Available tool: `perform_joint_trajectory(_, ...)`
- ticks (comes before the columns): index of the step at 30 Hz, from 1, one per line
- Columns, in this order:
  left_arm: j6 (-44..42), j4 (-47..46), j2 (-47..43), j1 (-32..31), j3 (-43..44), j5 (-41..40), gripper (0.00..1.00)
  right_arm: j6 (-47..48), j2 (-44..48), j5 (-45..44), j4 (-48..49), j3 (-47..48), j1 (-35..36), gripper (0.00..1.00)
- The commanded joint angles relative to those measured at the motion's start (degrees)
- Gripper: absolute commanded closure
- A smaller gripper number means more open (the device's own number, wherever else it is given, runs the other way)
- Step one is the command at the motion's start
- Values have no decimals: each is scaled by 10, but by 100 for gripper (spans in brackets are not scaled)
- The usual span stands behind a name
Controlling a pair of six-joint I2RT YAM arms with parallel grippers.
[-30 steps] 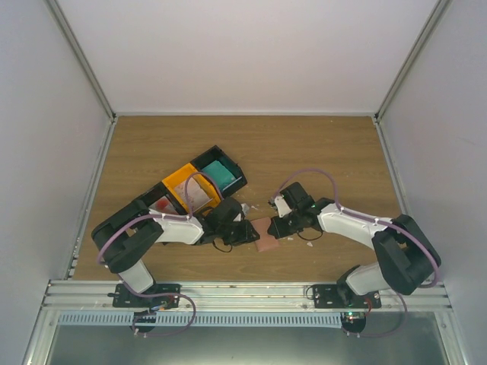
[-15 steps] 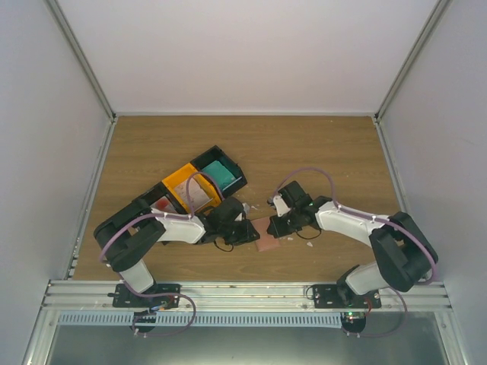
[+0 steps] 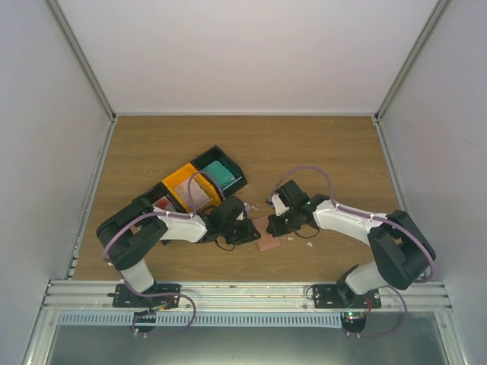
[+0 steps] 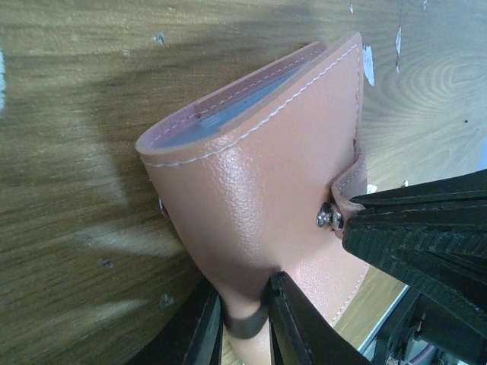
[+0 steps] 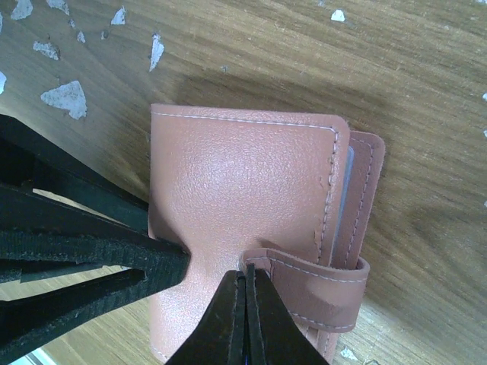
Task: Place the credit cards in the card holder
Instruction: Close the card holder at the center of the board.
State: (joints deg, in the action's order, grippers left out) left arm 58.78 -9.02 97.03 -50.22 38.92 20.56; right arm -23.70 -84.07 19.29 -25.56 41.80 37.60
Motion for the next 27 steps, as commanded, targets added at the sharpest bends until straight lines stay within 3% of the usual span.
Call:
perform_joint_trajectory(1, -5, -6, 47, -15, 2, -33, 81, -2, -26, 11, -19, -1, 15, 99)
perform_joint_trajectory(14, -13, 23, 63, -17, 19, -46, 81, -1, -44, 21, -73, 32, 16, 99)
perform_joint_trajectory(27, -15, 45, 71, -22, 26, -58, 80, -10, -37, 60, -59, 25, 11, 99)
